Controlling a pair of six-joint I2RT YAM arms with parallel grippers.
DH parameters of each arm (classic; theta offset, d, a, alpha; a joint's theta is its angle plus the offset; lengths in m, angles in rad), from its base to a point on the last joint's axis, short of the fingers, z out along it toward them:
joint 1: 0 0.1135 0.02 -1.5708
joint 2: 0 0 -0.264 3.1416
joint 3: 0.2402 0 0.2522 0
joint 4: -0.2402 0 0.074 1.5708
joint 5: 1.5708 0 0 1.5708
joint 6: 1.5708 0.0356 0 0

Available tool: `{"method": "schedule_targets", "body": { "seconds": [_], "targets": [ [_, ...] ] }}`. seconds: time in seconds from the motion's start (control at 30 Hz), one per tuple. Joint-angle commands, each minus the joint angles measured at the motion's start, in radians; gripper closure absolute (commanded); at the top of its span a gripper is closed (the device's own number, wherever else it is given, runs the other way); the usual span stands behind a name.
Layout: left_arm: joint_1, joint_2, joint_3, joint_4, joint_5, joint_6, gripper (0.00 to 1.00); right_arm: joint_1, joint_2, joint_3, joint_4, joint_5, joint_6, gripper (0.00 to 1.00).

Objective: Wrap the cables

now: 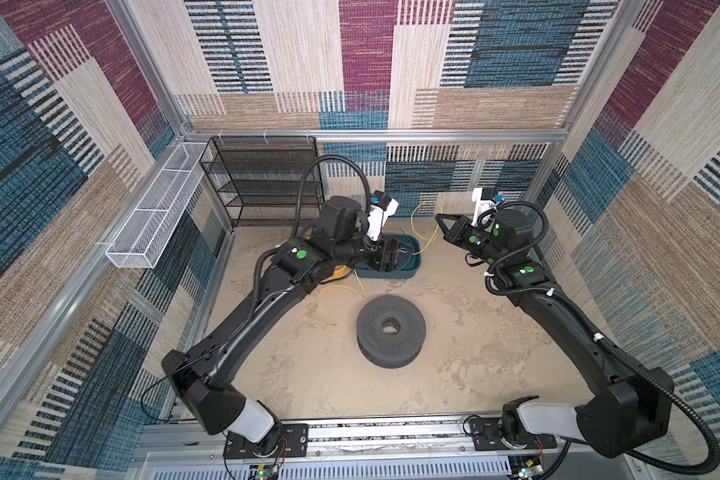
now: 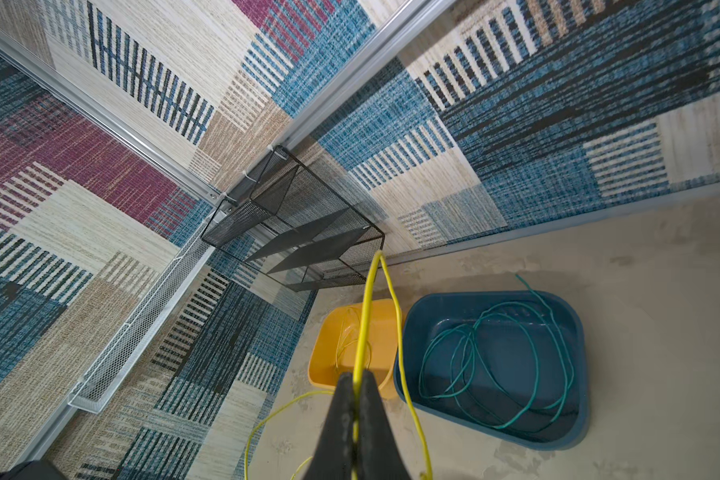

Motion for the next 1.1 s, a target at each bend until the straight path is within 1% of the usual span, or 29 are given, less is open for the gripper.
{"method": "schedule_targets", "body": {
  "seconds": [0.0,0.1,0.23,0.4,0.47,0.5,0.57,0.67,0.7,0.8,0.93,1.03,1.07],
  "targets": [
    [-0.017,0.061,0.030,0.110,0.028,0.064,0.37,0.008,-0.027,-0.021,0.056,-0.031,0.047,1.00],
    [-0.016,0.106,0.023,0.179,0.046,0.042,0.41,0.009,-0.058,-0.046,0.067,-0.039,0.070,1.00],
    [-0.021,0.147,0.002,0.259,0.081,0.020,0.43,0.012,-0.082,-0.078,0.080,-0.055,0.098,1.00],
    [-0.033,0.196,0.021,0.297,0.052,0.025,0.46,0.017,-0.087,-0.097,0.091,-0.061,0.112,1.00],
    [-0.036,0.214,0.032,0.297,0.054,0.034,0.52,0.018,-0.091,-0.102,0.092,-0.060,0.114,1.00],
    [-0.038,0.219,0.035,0.294,0.038,0.038,0.58,0.018,-0.093,-0.103,0.092,-0.061,0.114,1.00],
    [-0.042,0.225,0.036,0.287,0.008,0.050,0.66,0.019,-0.098,-0.105,0.091,-0.059,0.114,1.00],
    [-0.044,0.221,0.021,0.291,-0.011,0.057,0.74,0.019,-0.102,-0.105,0.088,-0.062,0.112,1.00],
    [-0.044,0.220,0.013,0.297,-0.014,0.056,0.78,0.020,-0.102,-0.105,0.088,-0.064,0.114,1.00],
    [-0.045,0.208,-0.007,0.315,-0.014,0.052,0.84,0.020,-0.105,-0.105,0.085,-0.068,0.114,1.00],
    [-0.045,0.198,-0.021,0.321,-0.018,0.057,1.00,0.019,-0.111,-0.112,0.087,-0.068,0.116,1.00],
    [-0.045,0.185,-0.046,0.340,-0.011,0.058,1.00,0.019,-0.113,-0.116,0.085,-0.072,0.114,1.00],
    [-0.043,0.178,-0.063,0.355,-0.006,0.056,1.00,0.020,-0.114,-0.115,0.085,-0.076,0.108,0.97]
  ]
}}
